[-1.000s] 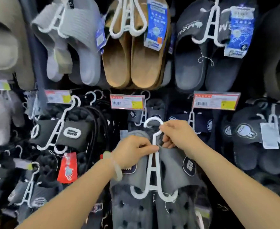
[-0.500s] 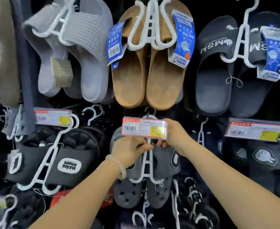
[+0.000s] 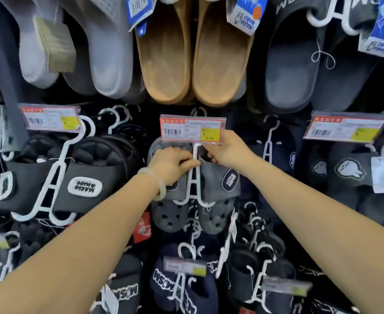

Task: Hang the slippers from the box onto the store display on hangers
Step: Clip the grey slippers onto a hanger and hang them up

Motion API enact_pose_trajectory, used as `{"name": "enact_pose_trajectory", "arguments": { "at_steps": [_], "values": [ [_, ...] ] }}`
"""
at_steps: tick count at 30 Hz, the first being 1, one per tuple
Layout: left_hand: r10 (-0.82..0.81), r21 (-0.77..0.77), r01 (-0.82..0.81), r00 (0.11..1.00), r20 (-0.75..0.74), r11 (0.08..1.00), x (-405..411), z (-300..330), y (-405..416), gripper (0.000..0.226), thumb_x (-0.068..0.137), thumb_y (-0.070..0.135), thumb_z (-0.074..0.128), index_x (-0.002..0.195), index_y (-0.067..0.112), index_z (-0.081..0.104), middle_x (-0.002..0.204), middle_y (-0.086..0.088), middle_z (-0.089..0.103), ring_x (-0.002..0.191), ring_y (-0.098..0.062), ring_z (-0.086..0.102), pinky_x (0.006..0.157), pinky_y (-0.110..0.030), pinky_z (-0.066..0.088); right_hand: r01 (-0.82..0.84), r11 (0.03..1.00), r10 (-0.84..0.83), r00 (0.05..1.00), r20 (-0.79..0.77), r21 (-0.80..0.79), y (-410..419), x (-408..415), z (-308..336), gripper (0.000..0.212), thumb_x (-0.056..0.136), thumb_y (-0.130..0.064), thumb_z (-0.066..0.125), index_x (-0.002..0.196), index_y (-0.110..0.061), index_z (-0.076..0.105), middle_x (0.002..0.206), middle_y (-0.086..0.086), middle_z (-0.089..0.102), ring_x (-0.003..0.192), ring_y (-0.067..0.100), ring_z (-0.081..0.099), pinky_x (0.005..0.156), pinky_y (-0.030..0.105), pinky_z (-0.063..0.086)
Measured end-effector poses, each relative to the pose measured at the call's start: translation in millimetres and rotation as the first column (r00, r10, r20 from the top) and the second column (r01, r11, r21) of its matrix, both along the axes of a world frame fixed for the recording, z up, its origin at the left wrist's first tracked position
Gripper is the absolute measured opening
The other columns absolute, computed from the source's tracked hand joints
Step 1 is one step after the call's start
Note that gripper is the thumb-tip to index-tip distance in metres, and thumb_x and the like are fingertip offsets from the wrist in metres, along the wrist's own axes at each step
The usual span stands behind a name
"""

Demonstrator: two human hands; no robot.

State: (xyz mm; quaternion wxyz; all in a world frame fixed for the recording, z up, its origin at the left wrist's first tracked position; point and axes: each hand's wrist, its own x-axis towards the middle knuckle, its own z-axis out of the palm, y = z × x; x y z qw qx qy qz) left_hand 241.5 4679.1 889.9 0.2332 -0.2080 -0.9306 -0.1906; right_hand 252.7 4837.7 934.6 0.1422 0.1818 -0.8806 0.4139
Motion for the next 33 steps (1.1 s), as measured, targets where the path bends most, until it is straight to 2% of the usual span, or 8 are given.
{"name": "enact_pose_trajectory", "arguments": {
  "at_steps": [2,7,14,19,24,27,30,33],
  "values": [
    [0.02,-0.006,-0.02,1.0,-0.015,1.0,-1,-1,-1,0.049,0.082,0.055,0.042,0.081,0.013,0.067,0.075,-0.003,0.061,0.08,-0.025,0.057,0.078,-0.049,0.044,0.061,0.989,-0.048,0.994,-0.099,0.133,4,1,-2,0.028,0.091,-0.025,0.052,0.116,-0.019,0.06,0.093,-0.001,0.065,0.091,0.021,0.058,0.083,0.033,0.047],
    [0.034,0.088,-0.02,0.987,-0.157,0.996,9,-15,0,0.034,0.083,0.039,0.063,0.108,0.018,0.066,0.092,-0.009,0.069,0.093,-0.028,0.061,0.088,-0.041,0.042,0.083,0.984,-0.06,0.988,-0.144,0.158,13,13,-13,0.04,0.088,-0.018,0.055,0.126,-0.016,0.045,0.072,-0.006,0.055,0.083,0.018,0.055,0.085,0.038,0.047],
    [0.116,0.152,-0.09,0.977,-0.178,0.984,13,-23,2,0.046,0.081,0.036,0.066,0.119,0.013,0.054,0.109,-0.008,0.066,0.103,-0.03,0.057,0.097,-0.038,0.034,0.22,0.962,-0.262,0.911,-0.32,-0.162,41,20,-49,0.027,0.087,-0.007,0.052,0.114,-0.008,0.052,0.111,0.008,0.056,0.094,0.013,0.052,0.084,0.022,0.04],
    [0.207,0.142,-0.172,0.935,-0.289,0.975,19,-30,1,0.046,0.077,0.039,0.069,0.114,0.014,0.058,0.114,-0.006,0.062,0.11,-0.03,0.052,0.099,-0.039,0.032,0.476,0.822,-0.465,0.878,0.114,-0.314,80,3,-91,0.039,0.079,0.007,0.047,0.116,-0.002,0.052,0.123,0.015,0.054,0.105,0.024,0.054,0.085,0.026,0.041],
    [0.196,0.212,-0.101,0.846,-0.496,0.972,43,-55,15,0.029,0.076,0.038,0.062,0.083,0.01,0.061,0.084,-0.013,0.061,0.08,-0.034,0.056,0.074,-0.034,0.036,0.306,0.925,-0.379,0.676,0.632,0.227,83,10,-153,0.059,0.07,-0.004,0.072,0.124,0.005,0.048,0.111,0.018,0.057,0.093,0.025,0.053,0.066,0.027,0.046],
    [0.018,0.164,0.061,0.898,-0.439,0.985,52,-79,29,0.023,0.078,0.034,0.062,0.075,0.011,0.059,0.075,-0.008,0.059,0.072,-0.03,0.055,0.073,-0.031,0.035,0.228,0.936,-0.352,0.589,0.728,0.268,66,23,-189,0.08,0.073,-0.028,0.077,0.135,0.002,0.037,0.132,0.013,0.049,0.118,0.025,0.051,0.092,0.032,0.047],
    [-0.133,0.076,0.162,0.947,-0.293,0.984,62,-104,44,0.024,0.079,0.035,0.057,0.08,0.012,0.061,0.08,-0.006,0.059,0.077,-0.026,0.055,0.074,-0.025,0.036,0.334,0.898,-0.439,0.694,0.57,0.285,53,28,-213,0.036,0.082,-0.037,0.065,0.086,-0.001,0.058,0.079,0.007,0.058,0.092,0.028,0.059,0.063,0.027,0.043],
    [-0.191,0.035,0.191,0.981,-0.019,0.981,66,-124,58,0.029,0.082,0.034,0.054,0.097,0.01,0.062,0.098,-0.008,0.059,0.095,-0.027,0.055,0.086,-0.031,0.043,0.435,0.878,-0.478,0.774,0.416,0.201,49,31,-220,0.022,0.087,-0.026,0.059,0.088,-0.004,0.058,0.092,0.017,0.066,0.097,0.034,0.06,0.07,0.031,0.042]
  ]
}}
